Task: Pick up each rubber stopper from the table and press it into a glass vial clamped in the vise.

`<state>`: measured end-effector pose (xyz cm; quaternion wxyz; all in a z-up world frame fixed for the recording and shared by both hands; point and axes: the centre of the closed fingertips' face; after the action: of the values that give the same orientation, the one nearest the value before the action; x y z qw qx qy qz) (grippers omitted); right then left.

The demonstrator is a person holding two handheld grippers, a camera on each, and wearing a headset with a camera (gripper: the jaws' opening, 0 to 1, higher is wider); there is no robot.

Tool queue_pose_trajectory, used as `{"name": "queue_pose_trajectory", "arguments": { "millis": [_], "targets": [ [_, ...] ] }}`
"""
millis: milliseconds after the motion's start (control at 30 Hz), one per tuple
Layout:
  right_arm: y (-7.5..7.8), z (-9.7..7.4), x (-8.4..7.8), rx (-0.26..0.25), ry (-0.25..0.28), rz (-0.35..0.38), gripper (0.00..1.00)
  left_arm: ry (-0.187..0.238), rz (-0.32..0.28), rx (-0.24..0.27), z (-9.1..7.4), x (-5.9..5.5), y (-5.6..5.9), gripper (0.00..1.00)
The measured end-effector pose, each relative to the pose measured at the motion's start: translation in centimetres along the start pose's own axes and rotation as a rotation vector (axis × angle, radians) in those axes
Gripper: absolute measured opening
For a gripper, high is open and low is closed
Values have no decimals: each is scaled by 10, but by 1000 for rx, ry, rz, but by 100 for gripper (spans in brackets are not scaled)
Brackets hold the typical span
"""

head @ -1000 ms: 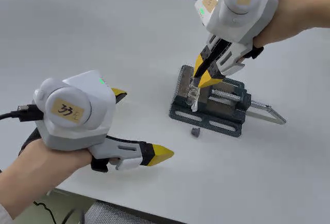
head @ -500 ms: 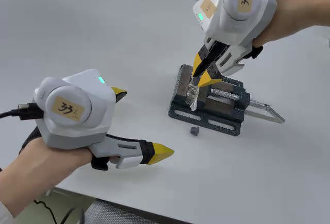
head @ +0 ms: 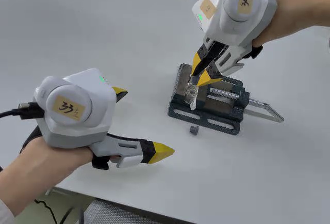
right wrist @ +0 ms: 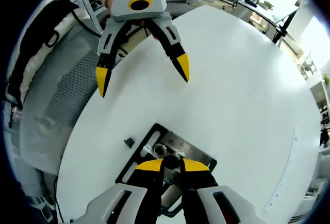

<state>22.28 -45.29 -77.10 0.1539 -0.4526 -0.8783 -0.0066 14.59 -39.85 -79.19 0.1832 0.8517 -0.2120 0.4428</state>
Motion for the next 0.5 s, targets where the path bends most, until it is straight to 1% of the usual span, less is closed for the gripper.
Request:
{"name": "queue_pose_trajectory", "arguments": {
  "millis": [100, 200, 333, 500],
  "targets": [
    [3, -1, 1, -15, 4, 1, 13, 0, -1, 0, 0, -1, -1, 90],
    [2, -2, 3, -10, 6, 3, 14, 1, 0, 0, 0, -1, -2, 90],
    [0, -3, 4, -6, 13, 0, 15, 3, -2, 2, 0, 1, -1, 90],
    [-3, -7, 5, -2, 19, 1, 9, 4, -2, 3, 0, 1, -2, 90]
  ]
}}
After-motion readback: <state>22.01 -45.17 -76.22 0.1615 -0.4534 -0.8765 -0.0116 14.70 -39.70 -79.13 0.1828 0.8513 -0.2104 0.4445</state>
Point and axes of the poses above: the centre of the closed fingertips' face, and the gripper's own axes: z roughly forward along the fingers, y roughly to its right, x roughly out of its top, and after that the axes turned 7 degrees about x, right-handed
